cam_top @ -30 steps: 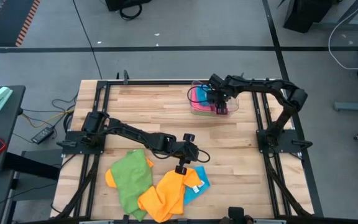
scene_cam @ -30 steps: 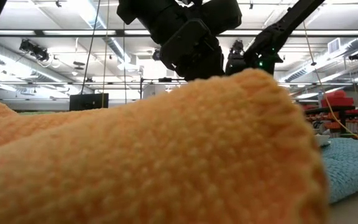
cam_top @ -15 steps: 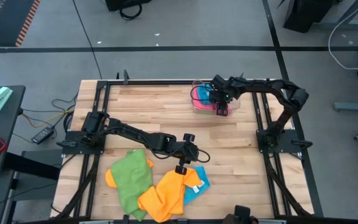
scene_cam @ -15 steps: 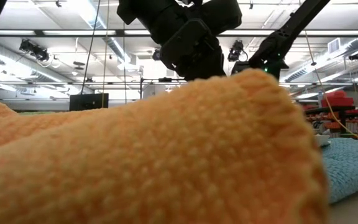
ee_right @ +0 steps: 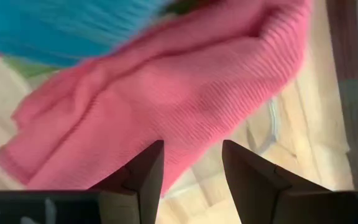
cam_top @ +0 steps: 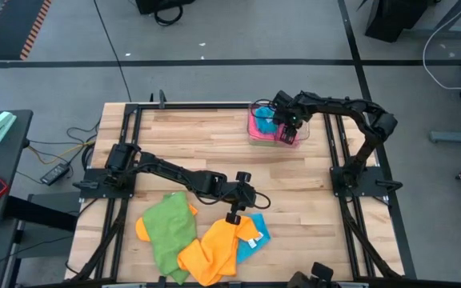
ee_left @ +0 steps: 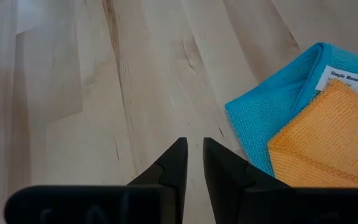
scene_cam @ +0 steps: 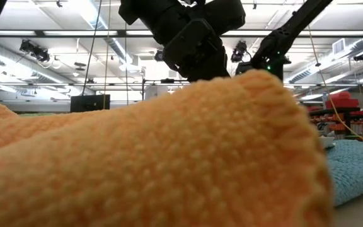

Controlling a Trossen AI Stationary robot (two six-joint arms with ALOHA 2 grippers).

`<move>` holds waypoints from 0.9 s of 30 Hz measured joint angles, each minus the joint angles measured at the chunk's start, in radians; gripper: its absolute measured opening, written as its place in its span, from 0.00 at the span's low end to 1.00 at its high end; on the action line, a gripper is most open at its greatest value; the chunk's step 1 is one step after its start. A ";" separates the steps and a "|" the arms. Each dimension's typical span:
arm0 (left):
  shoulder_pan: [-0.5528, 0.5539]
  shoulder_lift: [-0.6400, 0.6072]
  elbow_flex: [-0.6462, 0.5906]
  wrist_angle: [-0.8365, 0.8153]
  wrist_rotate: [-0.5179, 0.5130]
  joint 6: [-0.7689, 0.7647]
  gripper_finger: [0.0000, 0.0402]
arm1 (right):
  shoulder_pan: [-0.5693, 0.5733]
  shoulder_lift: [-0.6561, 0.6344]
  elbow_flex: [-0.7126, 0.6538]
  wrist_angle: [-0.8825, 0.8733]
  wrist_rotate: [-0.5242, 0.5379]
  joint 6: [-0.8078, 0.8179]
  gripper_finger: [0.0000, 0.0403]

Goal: Fold microfiber towels
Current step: Put the pink towel into the transparent bin

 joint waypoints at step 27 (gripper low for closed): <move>0.000 0.000 0.000 0.001 0.000 -0.001 0.13 | -0.053 0.023 -0.076 0.187 0.033 -0.010 0.43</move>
